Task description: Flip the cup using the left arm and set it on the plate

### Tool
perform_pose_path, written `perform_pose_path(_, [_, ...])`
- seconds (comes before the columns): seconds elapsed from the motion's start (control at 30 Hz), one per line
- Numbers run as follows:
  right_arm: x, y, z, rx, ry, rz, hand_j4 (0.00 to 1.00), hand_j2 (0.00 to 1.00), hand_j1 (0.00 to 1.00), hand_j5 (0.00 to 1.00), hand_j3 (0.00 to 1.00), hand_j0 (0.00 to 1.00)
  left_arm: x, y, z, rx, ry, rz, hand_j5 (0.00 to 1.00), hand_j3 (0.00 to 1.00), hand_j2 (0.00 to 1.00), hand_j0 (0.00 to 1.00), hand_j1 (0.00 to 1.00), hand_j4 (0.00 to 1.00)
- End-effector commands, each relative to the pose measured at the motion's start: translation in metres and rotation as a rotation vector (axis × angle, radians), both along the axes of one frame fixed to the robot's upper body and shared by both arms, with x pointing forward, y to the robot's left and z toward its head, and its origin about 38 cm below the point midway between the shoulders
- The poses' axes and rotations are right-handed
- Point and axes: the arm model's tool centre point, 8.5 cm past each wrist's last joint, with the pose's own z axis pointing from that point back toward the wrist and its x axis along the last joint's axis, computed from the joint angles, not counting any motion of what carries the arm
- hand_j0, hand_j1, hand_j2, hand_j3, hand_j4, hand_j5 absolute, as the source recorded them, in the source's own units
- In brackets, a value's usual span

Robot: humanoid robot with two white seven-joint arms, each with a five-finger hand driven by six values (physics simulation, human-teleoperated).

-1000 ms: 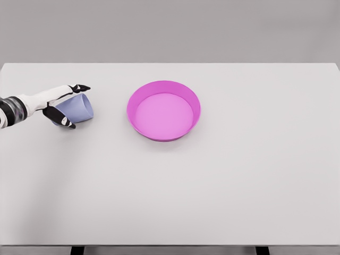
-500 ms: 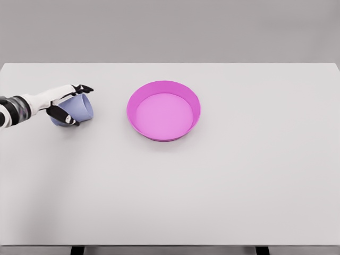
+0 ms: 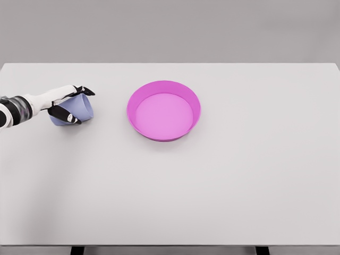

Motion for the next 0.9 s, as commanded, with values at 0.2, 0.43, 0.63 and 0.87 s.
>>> perform_pose_path(0.2, [0.000,0.000,0.000,0.000,0.000,-0.001,1.00,1.00,1.00,1.00,1.00,1.00,0.000,0.001,0.003,-0.012,-0.006,-0.001,0.79,0.79,0.79,0.79,0.79,0.79])
perform_pose_path(0.43, [0.000,0.000,0.000,0.000,0.001,0.001,1.00,1.00,1.00,1.00,1.00,1.00,0.000,0.001,0.008,-0.077,-0.004,0.003,0.80,0.80,0.80,0.80,0.80,0.80])
perform_pose_path(0.63, [0.000,0.000,0.000,0.000,0.000,-0.001,1.00,1.00,1.00,1.00,1.00,1.00,0.000,0.000,0.011,-0.144,0.004,0.002,0.80,0.80,0.80,0.80,0.80,0.80])
perform_pose_path(0.87, [0.000,0.000,0.000,0.000,0.000,-0.001,1.00,1.00,1.00,1.00,1.00,1.00,0.000,-0.002,0.016,-0.226,0.008,-0.001,0.79,0.79,0.79,0.79,0.79,0.79])
